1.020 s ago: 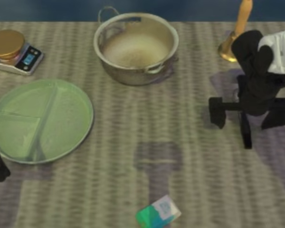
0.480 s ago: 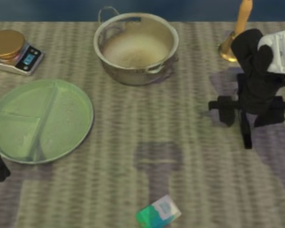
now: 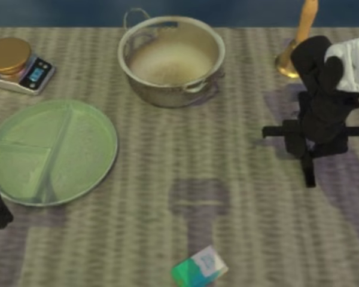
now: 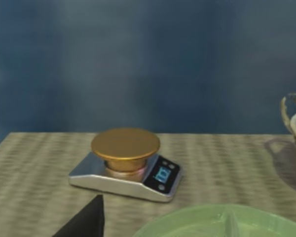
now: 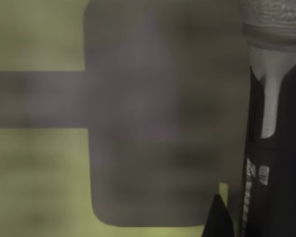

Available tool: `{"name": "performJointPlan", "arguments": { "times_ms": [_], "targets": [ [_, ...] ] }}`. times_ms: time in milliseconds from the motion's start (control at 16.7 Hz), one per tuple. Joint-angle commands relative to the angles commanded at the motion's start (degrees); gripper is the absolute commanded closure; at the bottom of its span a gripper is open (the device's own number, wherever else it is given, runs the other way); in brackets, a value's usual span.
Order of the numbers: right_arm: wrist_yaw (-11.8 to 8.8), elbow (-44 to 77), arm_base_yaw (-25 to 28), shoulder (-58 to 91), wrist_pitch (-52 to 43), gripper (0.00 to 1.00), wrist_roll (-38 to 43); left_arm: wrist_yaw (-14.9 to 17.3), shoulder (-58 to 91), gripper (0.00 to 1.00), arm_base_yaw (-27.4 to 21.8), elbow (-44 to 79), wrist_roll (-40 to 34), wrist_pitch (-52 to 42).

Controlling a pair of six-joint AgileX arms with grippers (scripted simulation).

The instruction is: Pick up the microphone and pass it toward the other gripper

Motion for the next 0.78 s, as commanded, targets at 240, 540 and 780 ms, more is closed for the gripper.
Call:
{"name": "performJointPlan", "arguments": {
  "times_ms": [240,540,780],
  "targets": [
    [0.5,1.1,0.0,-3.2,-0.5,1.00,-0.7,0.0,0.0,0.00,0.0,0.0,0.0,0.0],
    [-4.1,-1.5,0.1,-5.2,11.0,1.00,-3.1,0.0,0.0,0.00,0.0,0.0,0.0,0.0],
    [-10.7,-6.6,-0.1,-8.4,30.3,1.00,-6.4,0.0,0.0,0.00,0.0,0.0,0.0,0.0]
  ]
}}
